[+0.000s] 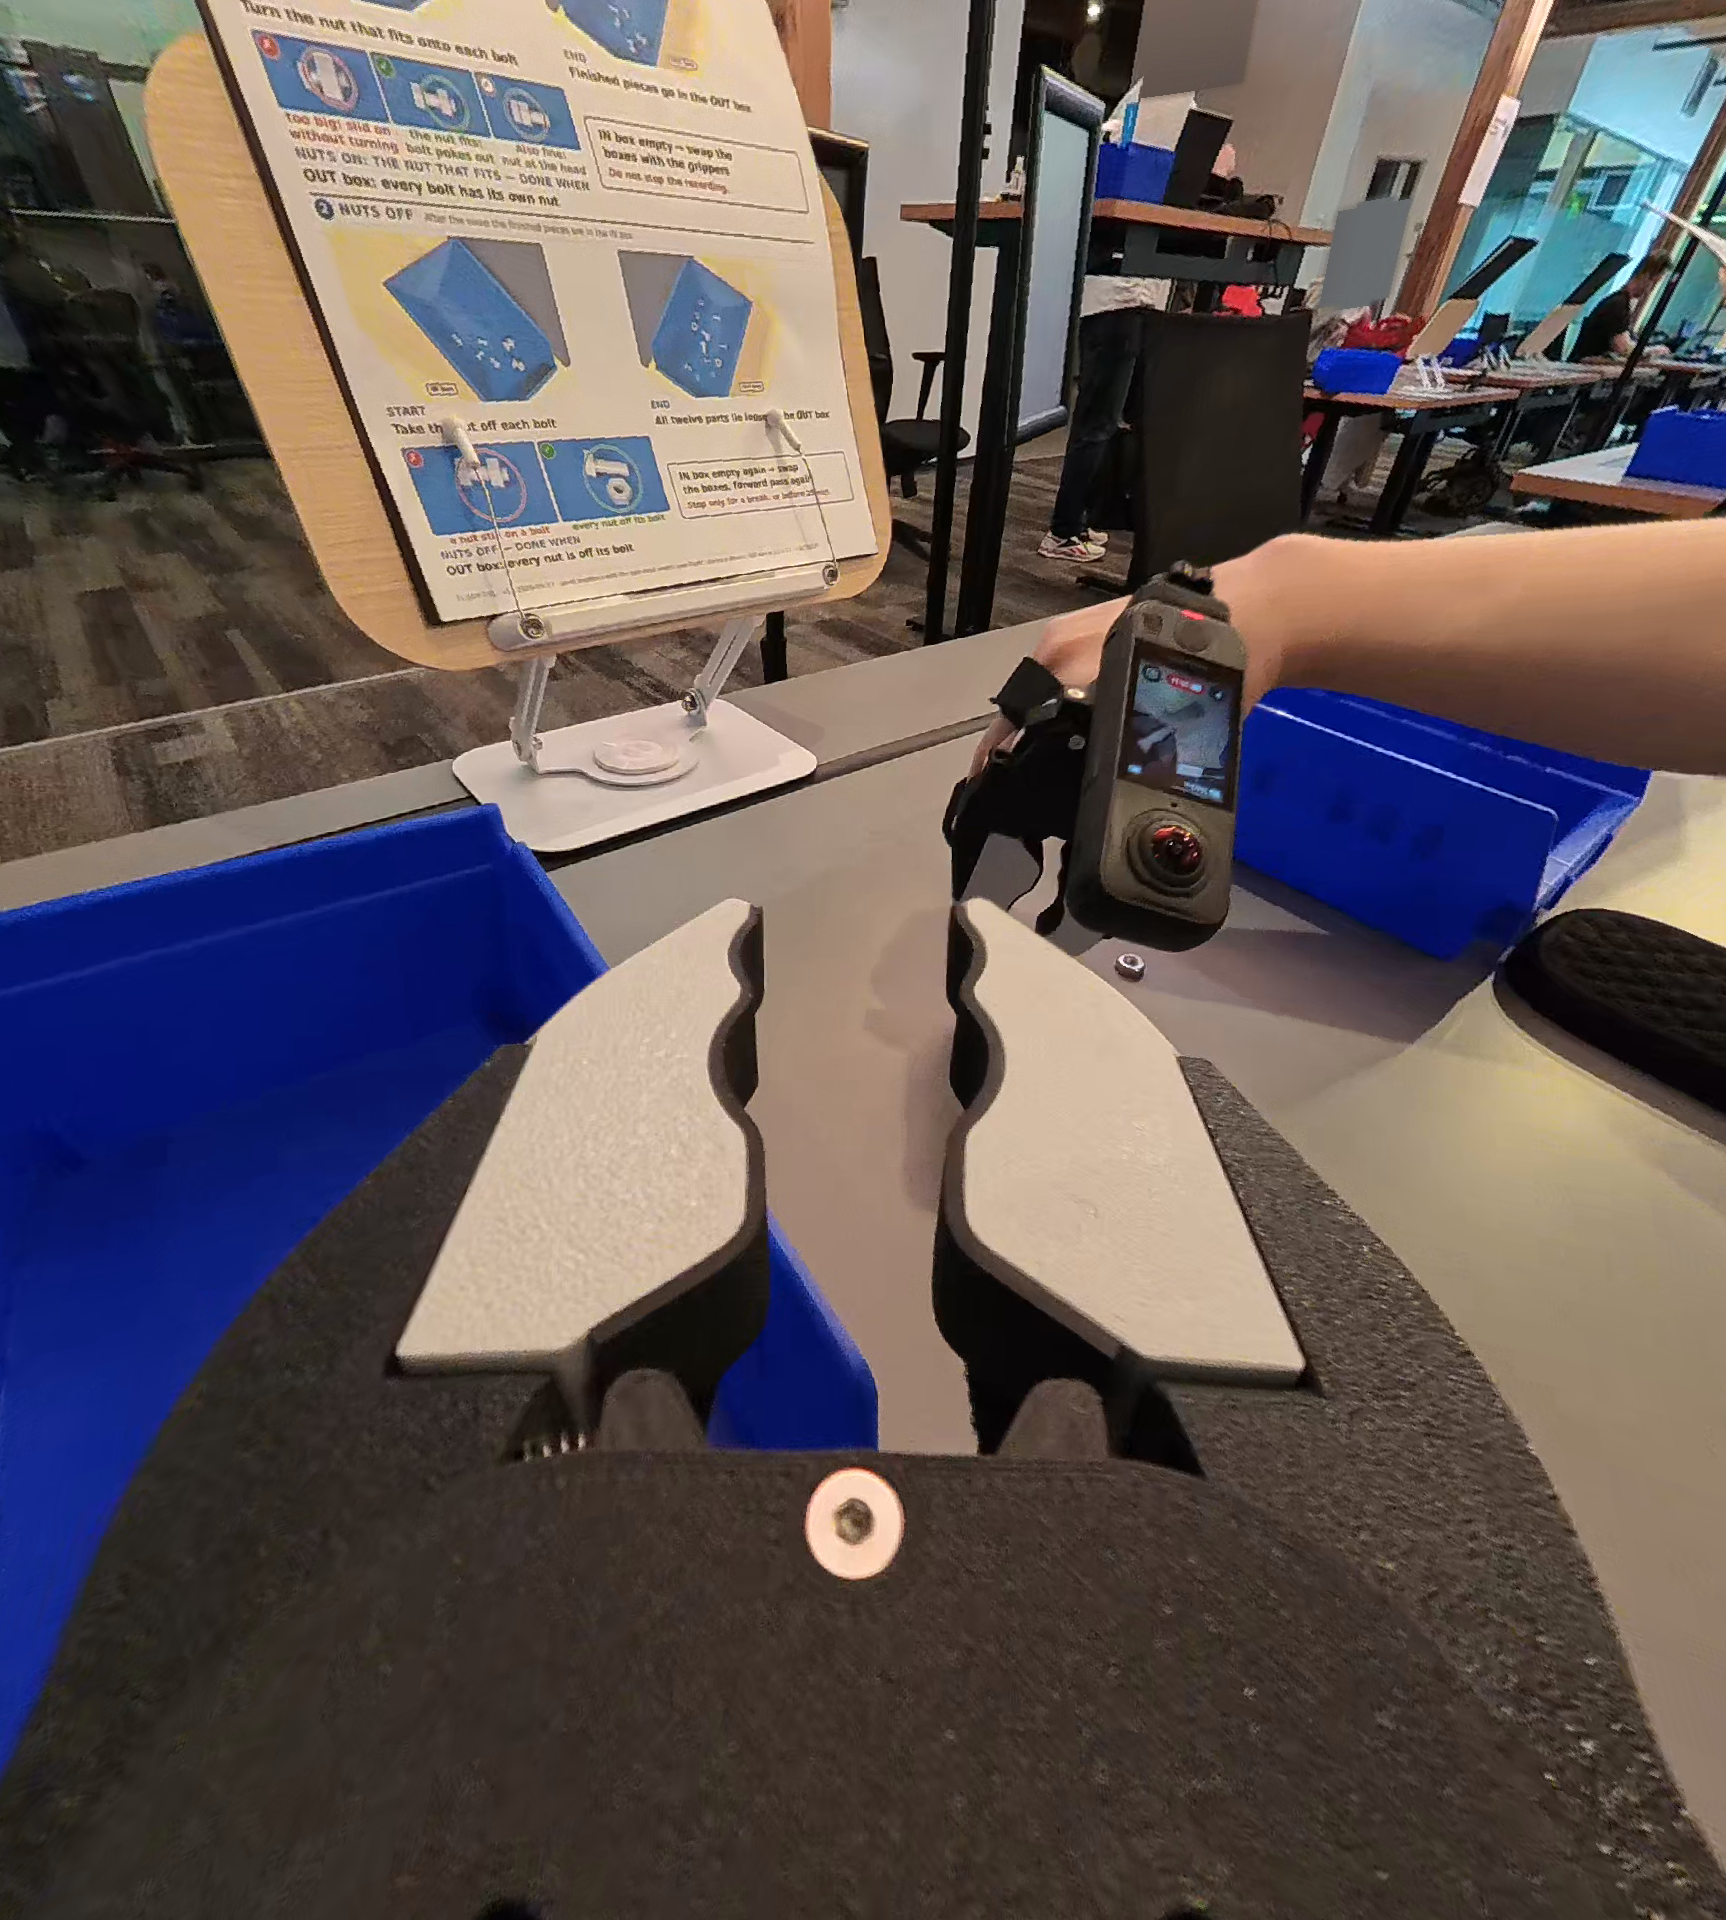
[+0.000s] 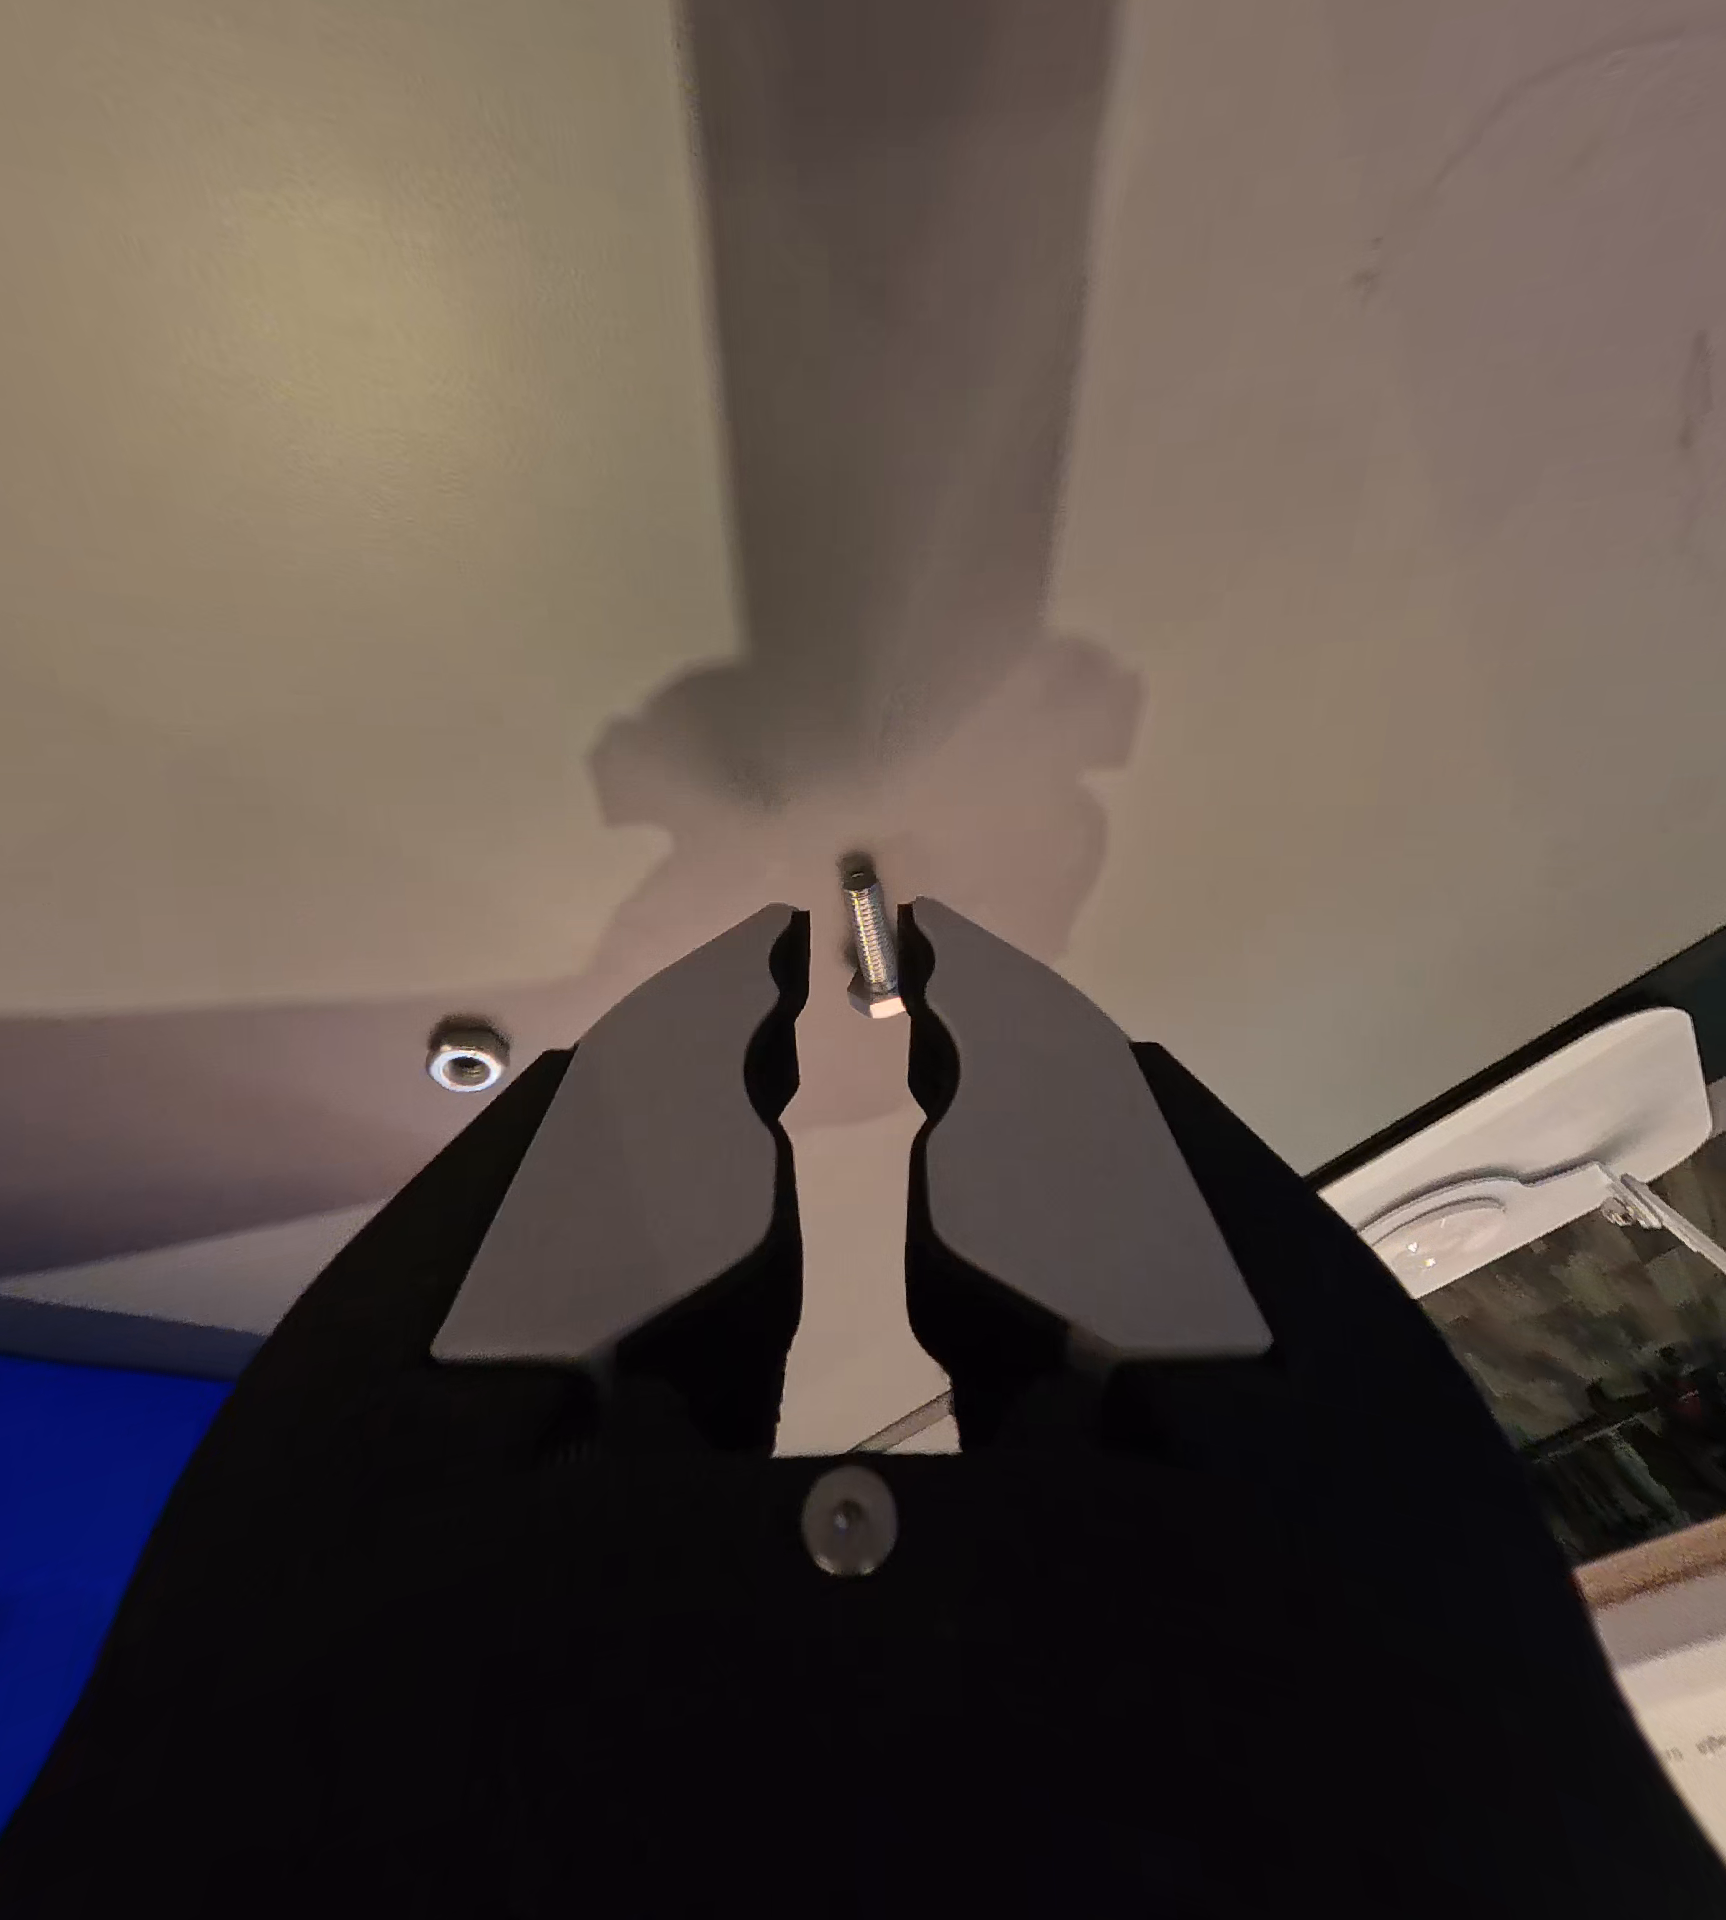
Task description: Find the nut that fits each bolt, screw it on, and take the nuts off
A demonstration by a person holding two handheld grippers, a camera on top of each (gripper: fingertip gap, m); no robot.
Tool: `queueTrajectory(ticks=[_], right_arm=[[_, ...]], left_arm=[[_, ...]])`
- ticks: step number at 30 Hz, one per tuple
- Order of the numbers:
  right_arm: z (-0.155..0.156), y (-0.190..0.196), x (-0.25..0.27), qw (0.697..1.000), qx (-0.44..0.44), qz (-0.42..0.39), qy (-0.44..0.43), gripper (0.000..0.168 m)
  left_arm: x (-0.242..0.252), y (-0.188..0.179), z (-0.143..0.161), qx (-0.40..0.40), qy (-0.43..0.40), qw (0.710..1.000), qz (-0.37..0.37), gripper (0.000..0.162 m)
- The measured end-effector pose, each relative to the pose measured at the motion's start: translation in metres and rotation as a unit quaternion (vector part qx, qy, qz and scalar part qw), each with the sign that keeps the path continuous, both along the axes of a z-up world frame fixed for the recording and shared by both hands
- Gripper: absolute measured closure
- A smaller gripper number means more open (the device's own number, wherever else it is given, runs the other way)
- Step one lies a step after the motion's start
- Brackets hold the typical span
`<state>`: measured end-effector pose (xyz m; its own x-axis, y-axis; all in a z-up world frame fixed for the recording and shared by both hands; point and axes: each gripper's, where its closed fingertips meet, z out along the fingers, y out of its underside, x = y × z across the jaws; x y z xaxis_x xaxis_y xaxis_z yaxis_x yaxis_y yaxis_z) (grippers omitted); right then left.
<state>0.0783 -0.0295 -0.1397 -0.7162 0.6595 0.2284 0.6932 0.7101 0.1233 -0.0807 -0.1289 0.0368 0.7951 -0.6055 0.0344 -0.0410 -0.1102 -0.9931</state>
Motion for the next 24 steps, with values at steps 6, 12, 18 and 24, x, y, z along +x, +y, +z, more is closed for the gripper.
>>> queueTrajectory(ticks=[6,12,18,24], right_arm=[[-0.009,0.008,0.0,1.0,0.002,0.005,-0.021,0.152],[-0.016,0.01,0.002,0.999,-0.005,0.001,-0.038,0.154],[-0.019,0.01,0.003,0.999,-0.022,-0.013,-0.043,0.158],[-0.019,0.01,0.003,0.998,-0.031,-0.028,-0.047,0.159]], left_arm=[[-0.006,0.002,-0.007,-0.005,-0.003,1.0,0.004,0.13],[-0.006,0.003,-0.009,-0.011,-0.007,1.0,-0.003,0.13],[-0.004,0.003,-0.011,-0.011,-0.008,1.0,-0.006,0.13],[-0.001,0.003,-0.016,-0.022,-0.011,1.0,-0.013,0.13]])
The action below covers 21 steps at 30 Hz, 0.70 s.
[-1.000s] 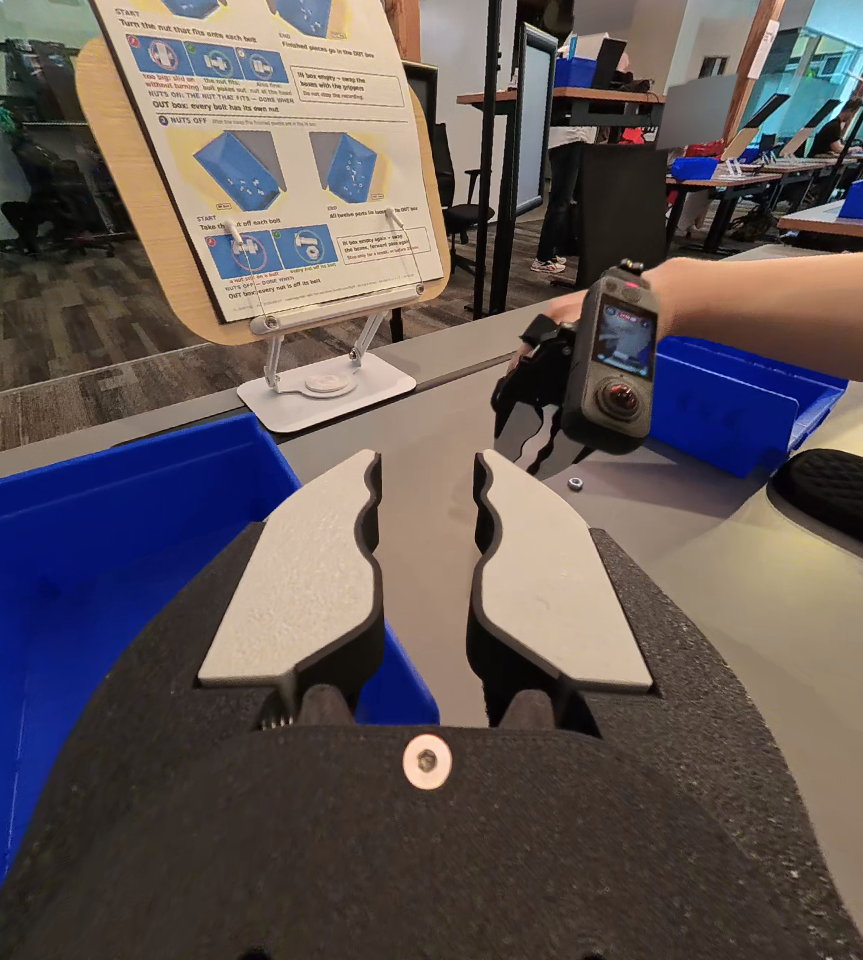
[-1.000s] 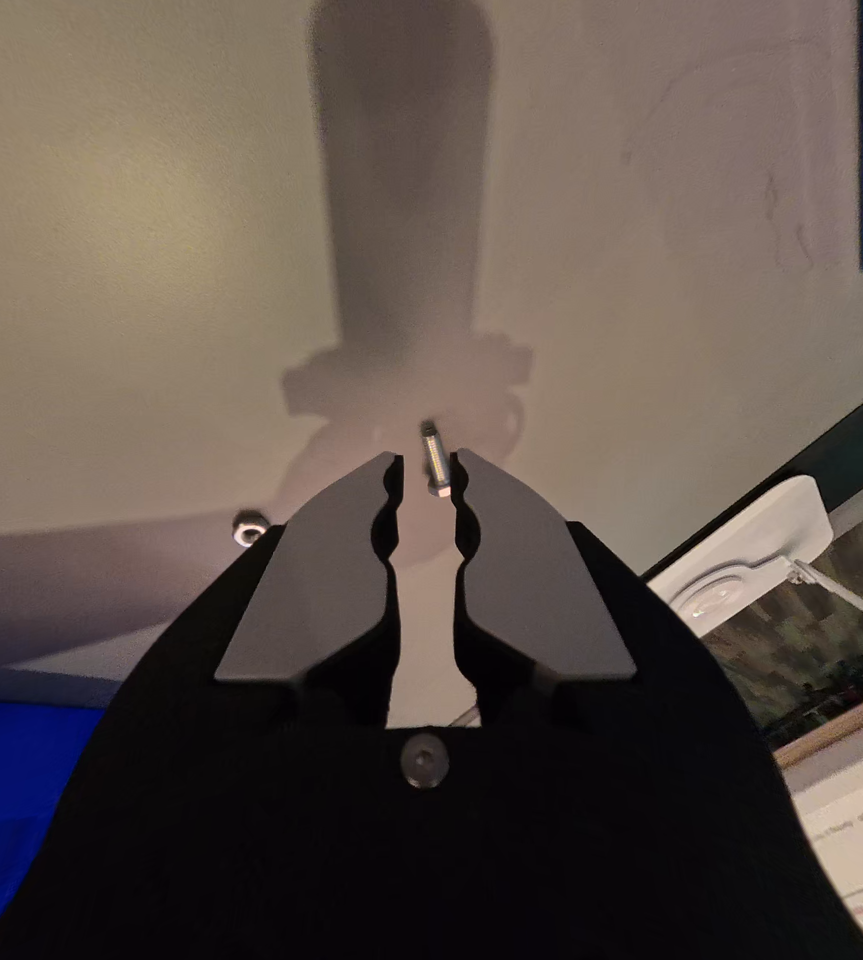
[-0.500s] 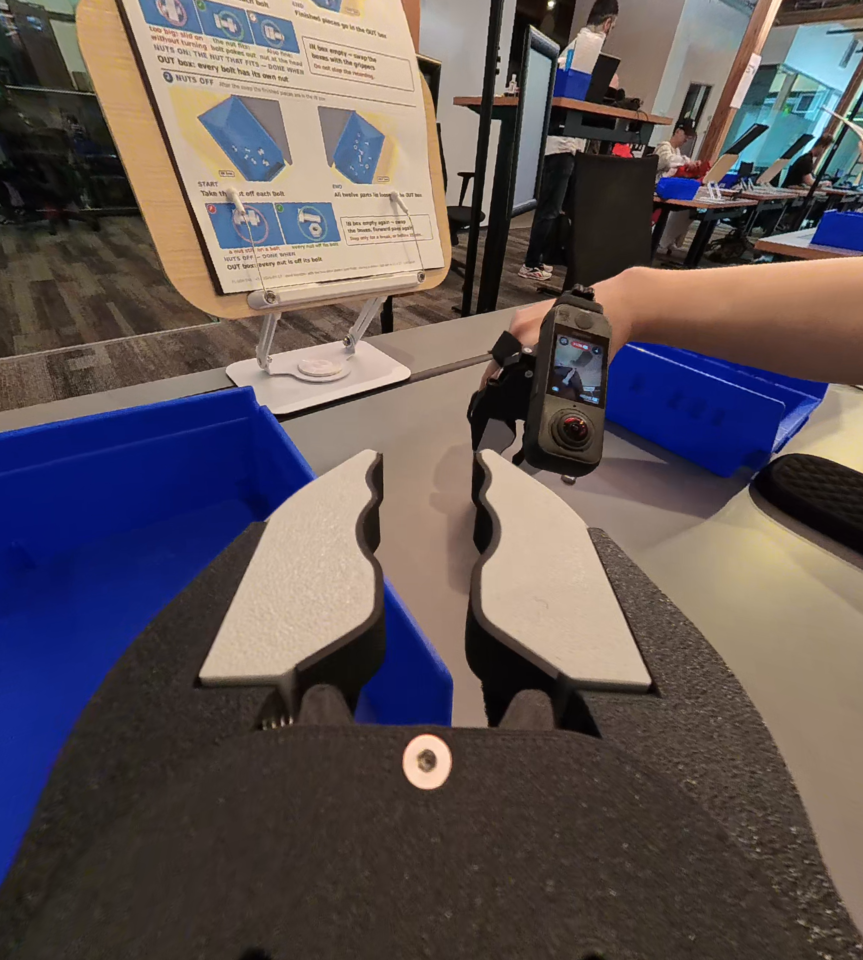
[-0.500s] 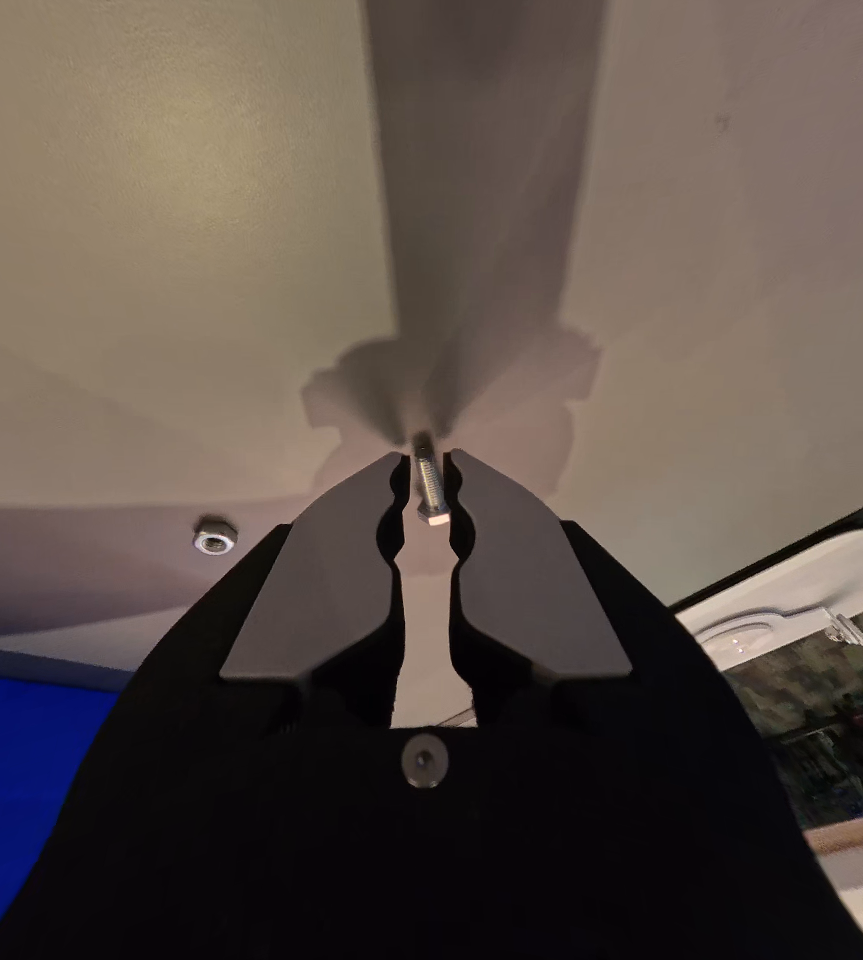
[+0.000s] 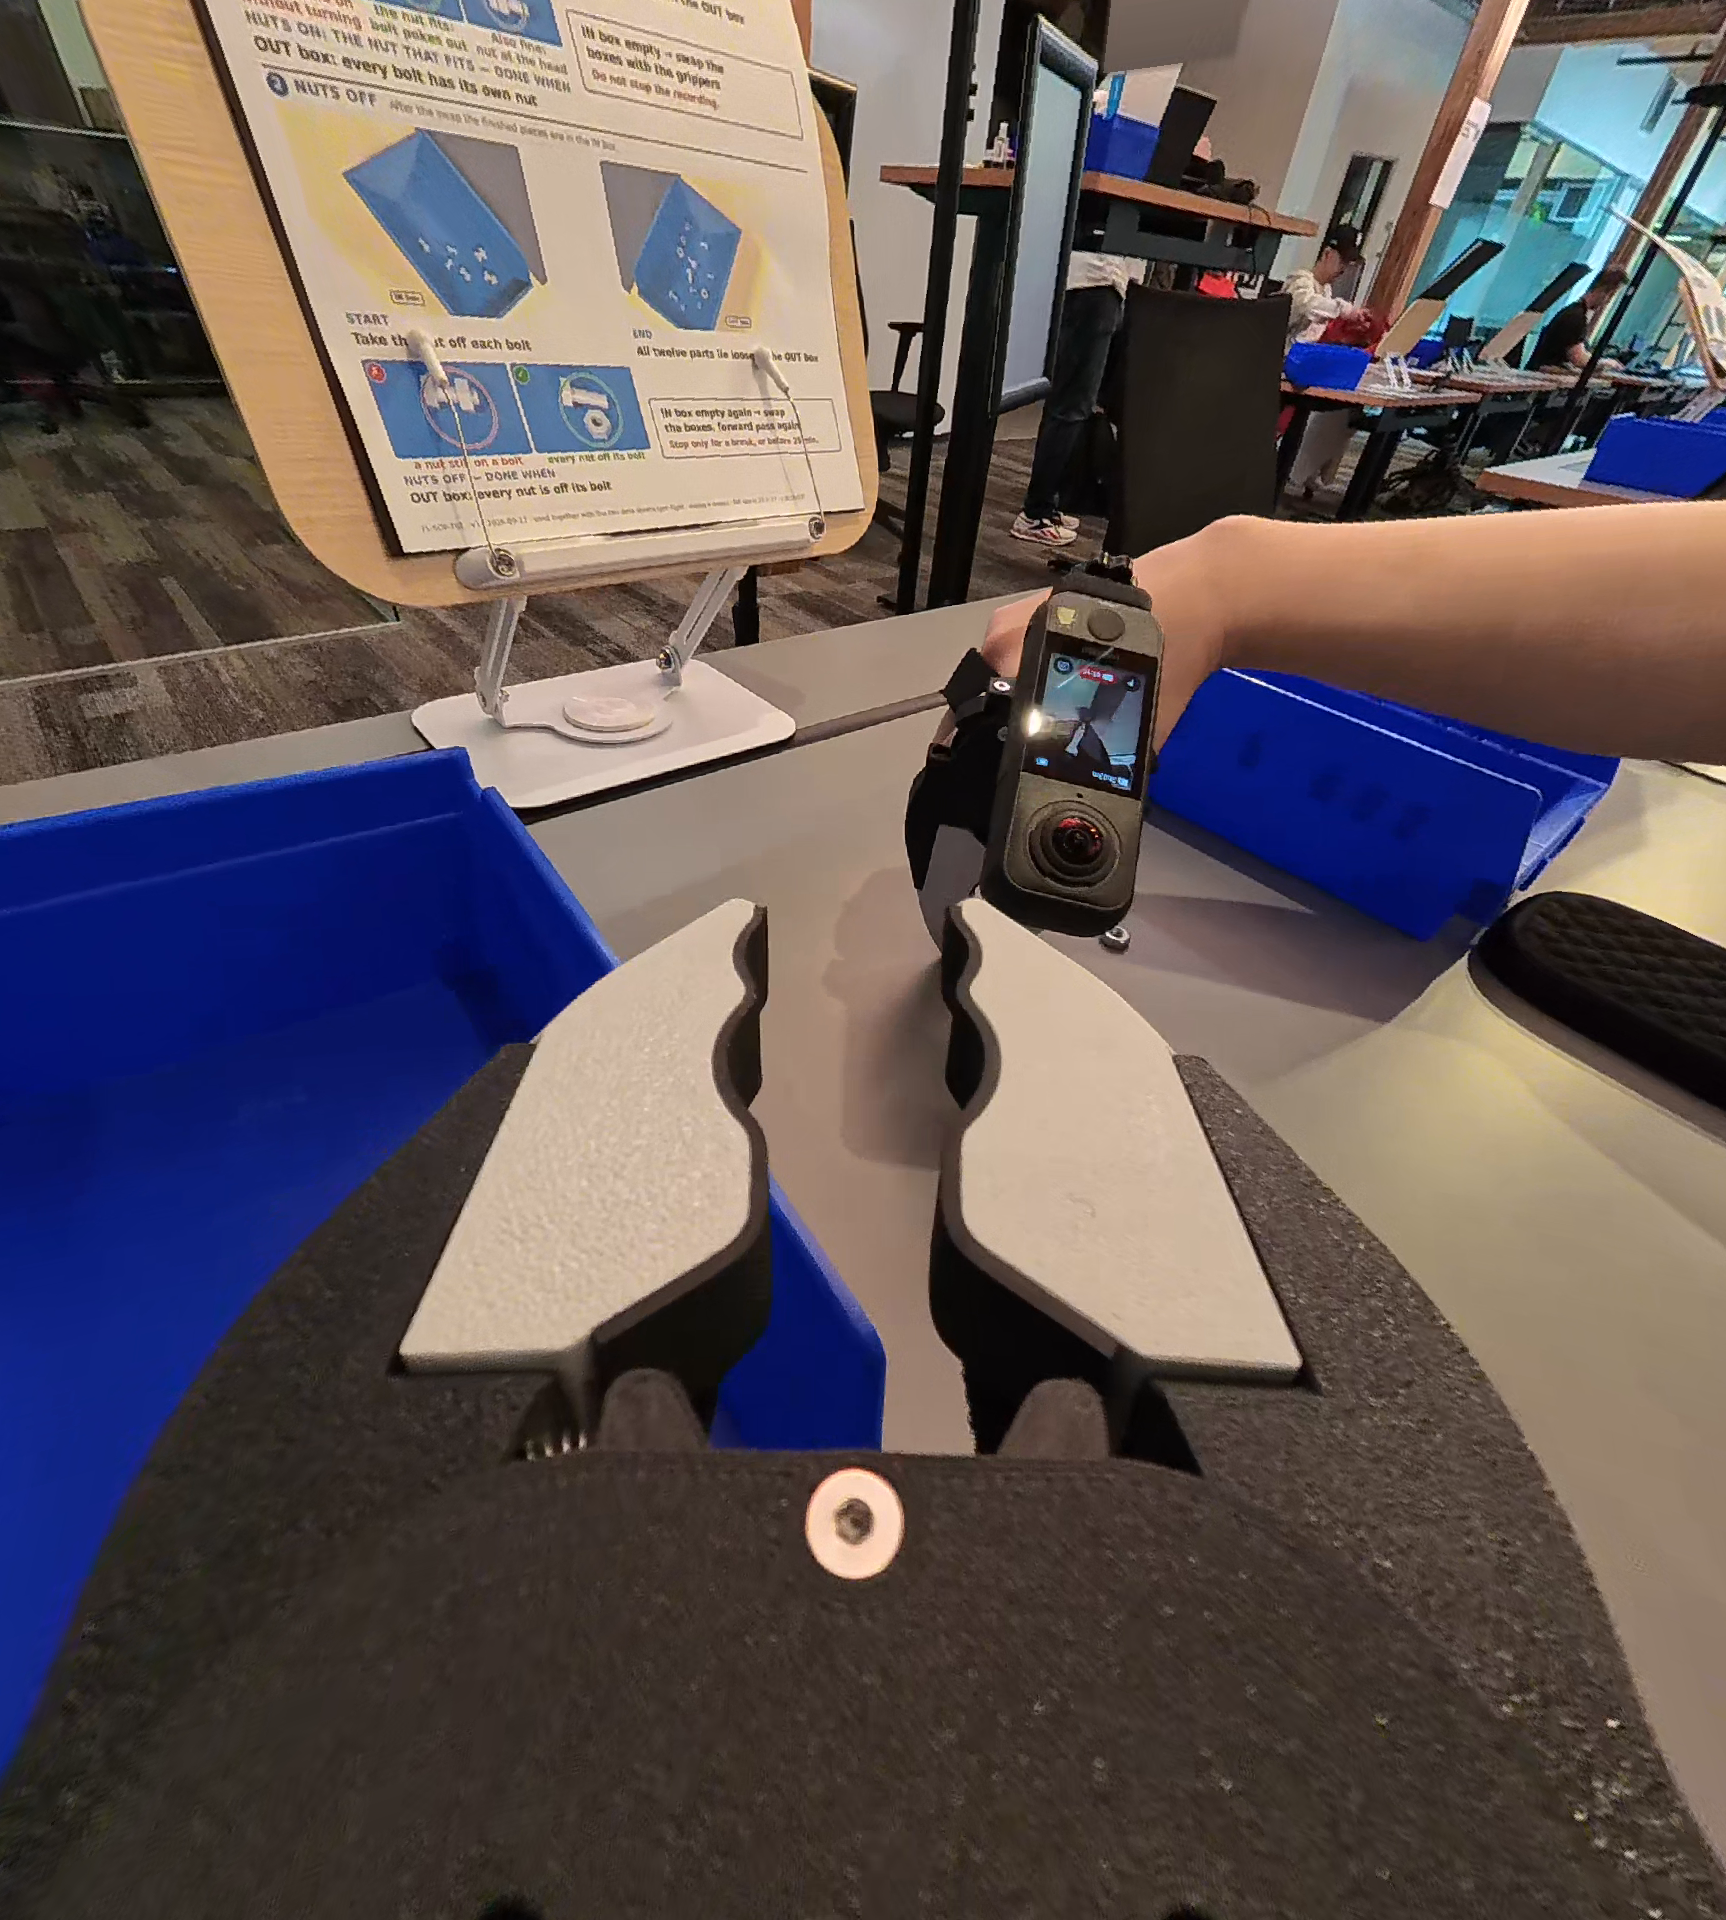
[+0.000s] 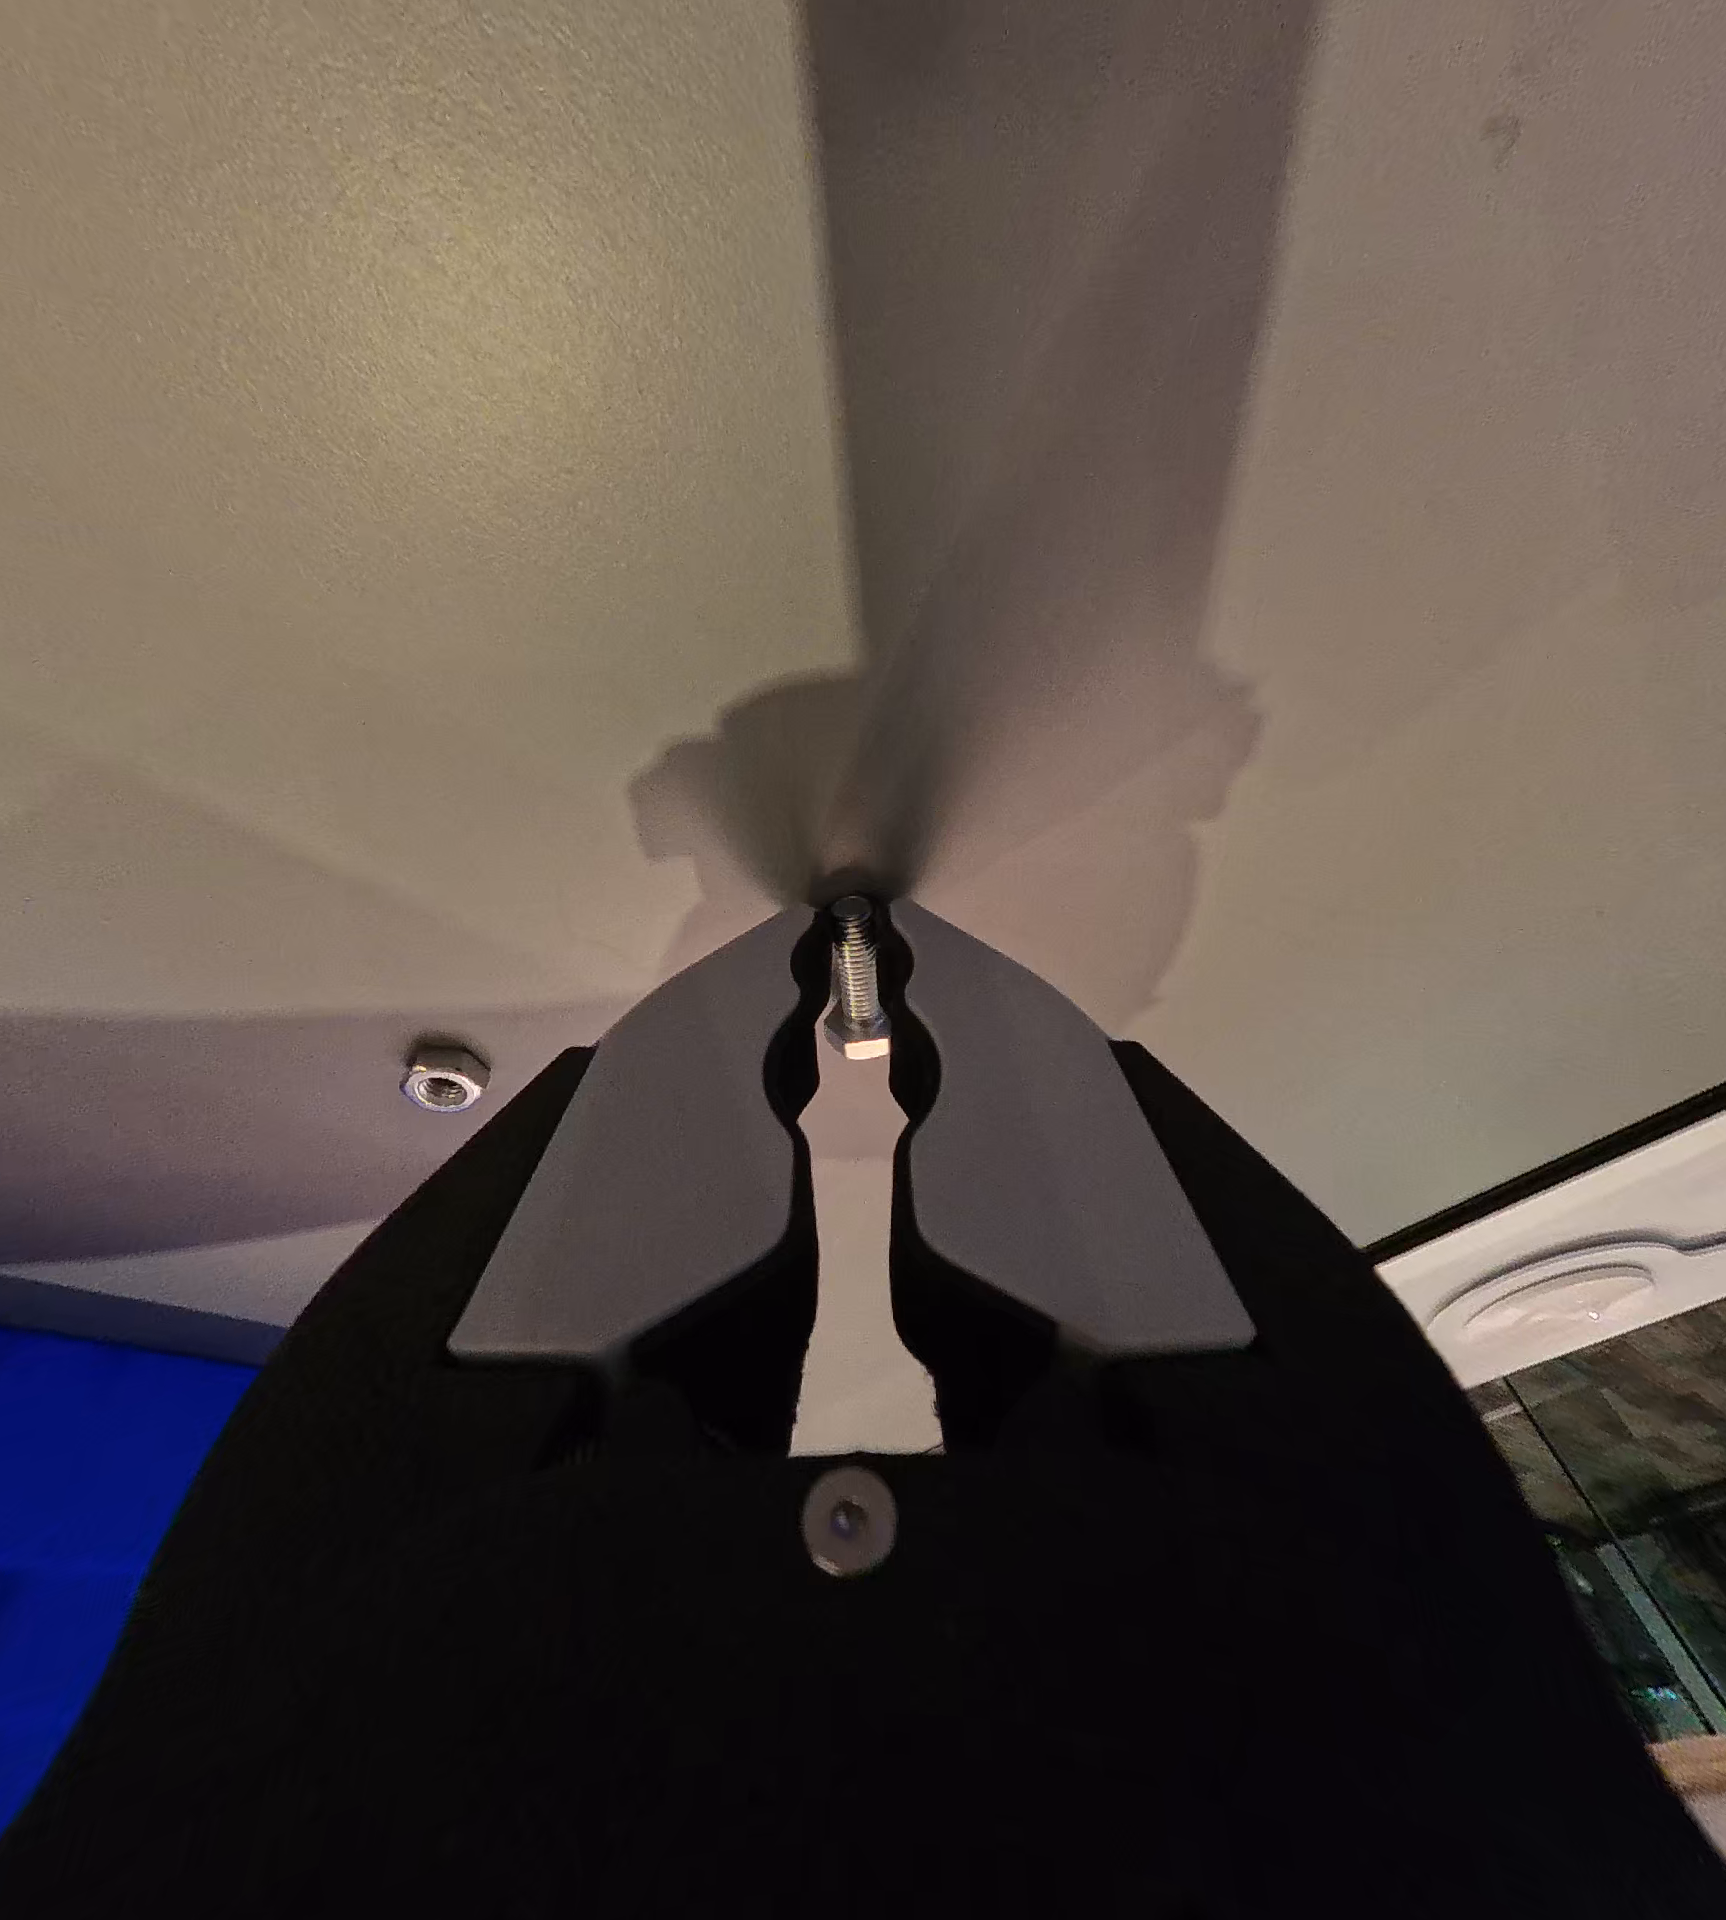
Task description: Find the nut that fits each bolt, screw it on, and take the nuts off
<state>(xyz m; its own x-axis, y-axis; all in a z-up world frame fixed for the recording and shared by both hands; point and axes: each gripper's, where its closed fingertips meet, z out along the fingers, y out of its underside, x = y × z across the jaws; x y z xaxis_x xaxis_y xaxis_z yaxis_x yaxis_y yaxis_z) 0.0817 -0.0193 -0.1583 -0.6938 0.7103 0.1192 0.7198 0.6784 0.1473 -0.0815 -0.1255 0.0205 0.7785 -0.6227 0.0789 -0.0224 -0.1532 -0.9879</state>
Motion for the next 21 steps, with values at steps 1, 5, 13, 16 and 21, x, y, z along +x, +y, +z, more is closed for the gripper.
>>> queueTrajectory(ticks=[1,5,13,16,21], right_arm=[[0.0,0.0,0.0,1.0,0.0,-0.002,0.002,0.159],[0.004,-0.002,-0.002,0.999,-0.013,-0.023,0.035,0.159],[0.072,-0.011,-0.035,0.93,-0.156,-0.153,0.296,0.159],[0.117,-0.02,-0.045,0.864,-0.237,-0.198,0.399,0.159],[0.196,-0.052,-0.043,0.757,-0.342,-0.199,0.52,0.159]], left_arm=[[0.0,0.0,0.0,0.001,0.001,1.0,0.0,0.131],[0.003,-0.001,0.002,0.0,0.004,1.0,-0.003,0.131],[0.034,-0.001,-0.012,-0.033,0.019,0.998,-0.058,0.13],[0.06,0.001,-0.019,-0.013,0.026,0.997,-0.075,0.13],[0.103,0.012,-0.024,0.024,0.06,0.995,-0.082,0.115]])
